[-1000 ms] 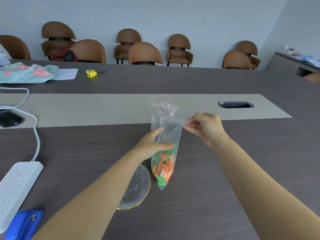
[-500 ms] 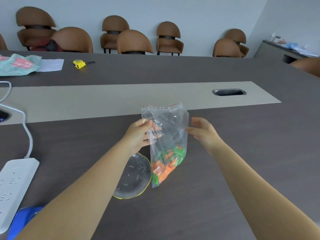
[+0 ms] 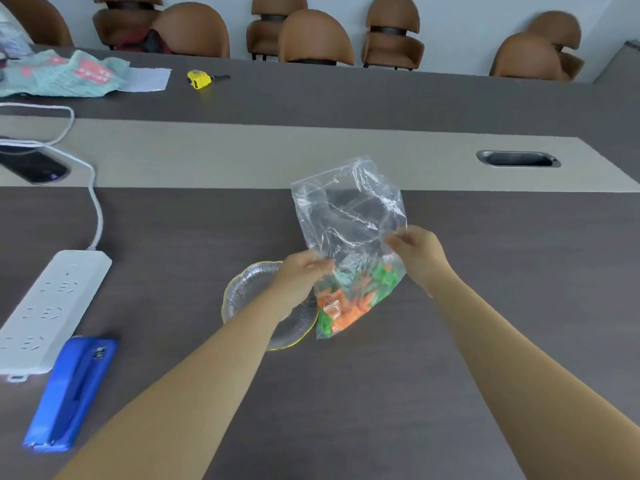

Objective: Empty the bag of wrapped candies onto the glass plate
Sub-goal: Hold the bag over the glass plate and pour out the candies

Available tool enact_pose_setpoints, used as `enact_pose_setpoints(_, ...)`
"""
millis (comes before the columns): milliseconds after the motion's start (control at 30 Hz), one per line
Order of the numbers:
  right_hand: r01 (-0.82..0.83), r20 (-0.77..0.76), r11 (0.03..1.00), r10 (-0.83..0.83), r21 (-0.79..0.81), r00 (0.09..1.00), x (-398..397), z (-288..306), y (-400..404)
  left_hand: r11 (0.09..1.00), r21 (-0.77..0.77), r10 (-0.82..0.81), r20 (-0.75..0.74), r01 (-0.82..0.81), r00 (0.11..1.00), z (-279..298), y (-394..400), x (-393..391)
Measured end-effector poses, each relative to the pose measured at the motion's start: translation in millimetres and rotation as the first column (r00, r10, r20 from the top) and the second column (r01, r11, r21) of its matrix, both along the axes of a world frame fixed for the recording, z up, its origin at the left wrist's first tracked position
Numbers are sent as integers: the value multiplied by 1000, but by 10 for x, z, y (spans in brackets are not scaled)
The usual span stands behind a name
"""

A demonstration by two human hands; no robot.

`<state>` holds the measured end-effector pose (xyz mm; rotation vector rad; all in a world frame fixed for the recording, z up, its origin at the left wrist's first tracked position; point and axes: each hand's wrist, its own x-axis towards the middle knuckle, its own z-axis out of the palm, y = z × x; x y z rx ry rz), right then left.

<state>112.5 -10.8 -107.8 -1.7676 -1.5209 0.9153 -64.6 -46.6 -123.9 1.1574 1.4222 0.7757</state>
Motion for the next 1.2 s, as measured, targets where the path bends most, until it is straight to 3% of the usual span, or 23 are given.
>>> enact_pose_setpoints(200, -115, -41, 989, 119, 89, 992, 74, 147, -250, 987, -3, 162, 120, -163, 980, 41, -192, 39)
enact_pose_setpoints(333, -226, -71, 971, 231, 74, 970, -55, 194, -450, 969, -123, 236, 193, -215, 953, 138, -436, -93)
enact_pose_setpoints(600, -323, -122, 920, 302, -221, 945, -585, -191, -710, 920, -296, 290, 68, -258, 955, -52, -937, -592)
enact_pose_setpoints(733, -257, -104, 898, 235, -357, 966, -760, -453, -743, 890, -319, 339, -11, -324, 941, -242, -956, -772)
enact_pose_setpoints(900, -215, -225, 895, 134, -390, 965, -872, -465, -698, 872, -286, 389, -89, -397, 917, -456, -856, -871)
enact_pose_setpoints(1067, -377, -326, 848, 261, -373, 909, -701, -451, -847, 858, -224, 478, 14, -463, 878, -533, -961, -898)
enact_pose_setpoints(1200, -532, -323, 745, 428, -402, 844, -502, -559, -1006, 910, -240, 361, 56, -339, 931, -575, -1280, -914)
